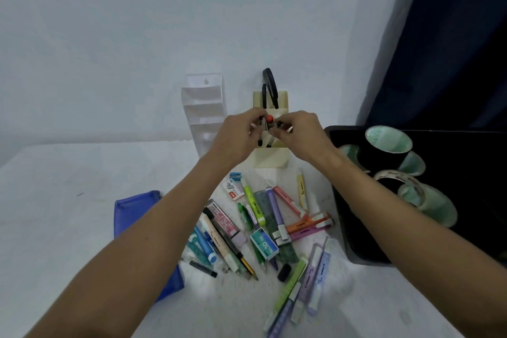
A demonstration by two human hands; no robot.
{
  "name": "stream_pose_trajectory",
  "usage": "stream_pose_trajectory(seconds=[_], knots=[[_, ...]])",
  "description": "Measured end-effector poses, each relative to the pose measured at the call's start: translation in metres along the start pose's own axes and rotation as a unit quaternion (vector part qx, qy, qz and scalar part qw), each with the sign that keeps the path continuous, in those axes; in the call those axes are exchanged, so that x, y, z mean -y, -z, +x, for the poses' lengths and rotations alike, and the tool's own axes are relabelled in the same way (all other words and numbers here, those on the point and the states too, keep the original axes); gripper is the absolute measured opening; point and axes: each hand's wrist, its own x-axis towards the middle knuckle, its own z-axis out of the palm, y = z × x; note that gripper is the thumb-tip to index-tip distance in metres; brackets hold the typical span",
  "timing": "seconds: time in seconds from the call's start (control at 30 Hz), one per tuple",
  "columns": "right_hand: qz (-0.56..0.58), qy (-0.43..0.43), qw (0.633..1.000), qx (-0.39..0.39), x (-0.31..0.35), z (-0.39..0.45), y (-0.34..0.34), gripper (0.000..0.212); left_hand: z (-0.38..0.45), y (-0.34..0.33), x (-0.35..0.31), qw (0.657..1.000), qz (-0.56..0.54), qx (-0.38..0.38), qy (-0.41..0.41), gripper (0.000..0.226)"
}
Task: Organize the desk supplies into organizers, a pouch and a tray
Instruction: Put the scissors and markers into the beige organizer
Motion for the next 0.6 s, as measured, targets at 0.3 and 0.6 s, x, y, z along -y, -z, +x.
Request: stream_pose_trajectory(seconds=[0.3, 0.6], knots=[[-0.053, 0.028, 0.998, 0.017, -0.011, 0.006, -0.025, 0.020, -0.005, -0.004, 0.021, 0.998, 0.045, 0.035, 0.024, 0.028], [-0.056, 0.024, 0.997, 0.049, -0.007, 0.003, -0.035, 0.034, -0.013, -0.006, 0.031, 0.993, 0.066, 0.090, 0.040, 0.030]])
